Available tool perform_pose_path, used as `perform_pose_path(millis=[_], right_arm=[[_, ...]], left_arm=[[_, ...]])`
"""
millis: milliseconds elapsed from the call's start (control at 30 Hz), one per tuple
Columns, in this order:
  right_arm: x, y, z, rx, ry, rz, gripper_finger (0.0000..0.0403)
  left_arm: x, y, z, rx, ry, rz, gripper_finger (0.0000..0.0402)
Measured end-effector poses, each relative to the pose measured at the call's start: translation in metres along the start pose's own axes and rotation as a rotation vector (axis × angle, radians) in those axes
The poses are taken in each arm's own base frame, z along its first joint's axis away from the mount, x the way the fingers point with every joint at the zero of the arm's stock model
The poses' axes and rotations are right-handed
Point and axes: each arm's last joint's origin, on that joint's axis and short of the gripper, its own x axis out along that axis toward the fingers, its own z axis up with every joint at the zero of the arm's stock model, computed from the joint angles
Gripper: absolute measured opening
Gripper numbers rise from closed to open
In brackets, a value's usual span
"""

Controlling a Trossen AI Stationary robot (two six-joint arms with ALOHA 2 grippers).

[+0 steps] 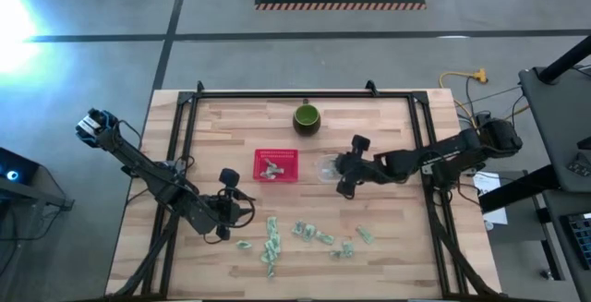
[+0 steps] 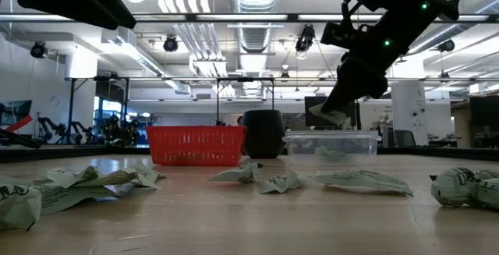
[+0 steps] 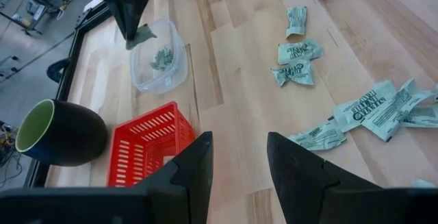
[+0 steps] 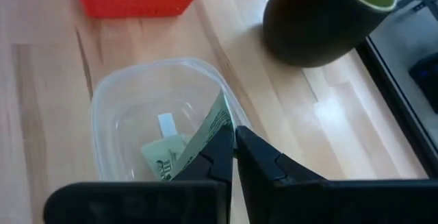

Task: Pick and place items into bin
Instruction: Put the stevia packet into the transparent bin, then put the stevia packet into the red bin

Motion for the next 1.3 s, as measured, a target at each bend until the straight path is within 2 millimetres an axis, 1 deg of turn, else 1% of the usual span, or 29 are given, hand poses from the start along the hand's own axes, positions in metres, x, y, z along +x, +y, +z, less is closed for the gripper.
perform_pose_path(millis=[133,300,467,533,633,767,833,967,1100,1300], right_arm=[[0.002,-0.002,-0.004,-0.002,0.008,-0.032,0.0022],[0.002,-0.002,-0.006,-0.010,0.011,-0.036,0.0061],[0.001,-0.002,-0.005,-0.061,0.009,-0.035,0.0096],[-0.001,-0.001,-0.005,-0.075,0.001,-0.028,0.0105],[-0.007,0.003,-0.004,-0.094,-0.013,-0.011,0.0113],[-0.017,0.007,-0.003,-0.125,-0.047,0.015,0.0116],[-0.022,0.008,-0.002,-0.130,-0.067,0.028,0.0114],[-0.033,0.010,0.000,-0.125,-0.105,0.053,0.0107],[-0.041,0.013,0.001,-0.122,-0.131,0.076,0.0099],[-0.043,0.017,-0.002,-0.124,-0.119,0.086,0.0087]], left_arm=[[0.001,0.000,-0.002,0.003,0.004,0.000,0.0123],[0.002,-0.001,-0.004,0.005,0.007,0.000,0.0123],[0.005,-0.004,-0.006,-0.018,-0.023,-0.004,0.0123],[0.006,-0.005,-0.006,-0.031,-0.038,-0.033,0.0123],[0.011,-0.012,-0.008,-0.060,-0.014,-0.131,0.0123],[0.018,-0.024,-0.012,-0.136,0.056,-0.301,0.0123],[0.023,-0.029,-0.013,-0.189,0.094,-0.351,0.0123],[0.030,-0.039,-0.015,-0.253,0.178,-0.380,0.0123],[0.037,-0.053,-0.018,-0.250,0.252,-0.388,0.0123],[0.043,-0.079,-0.023,-0.230,0.316,-0.405,0.0123]])
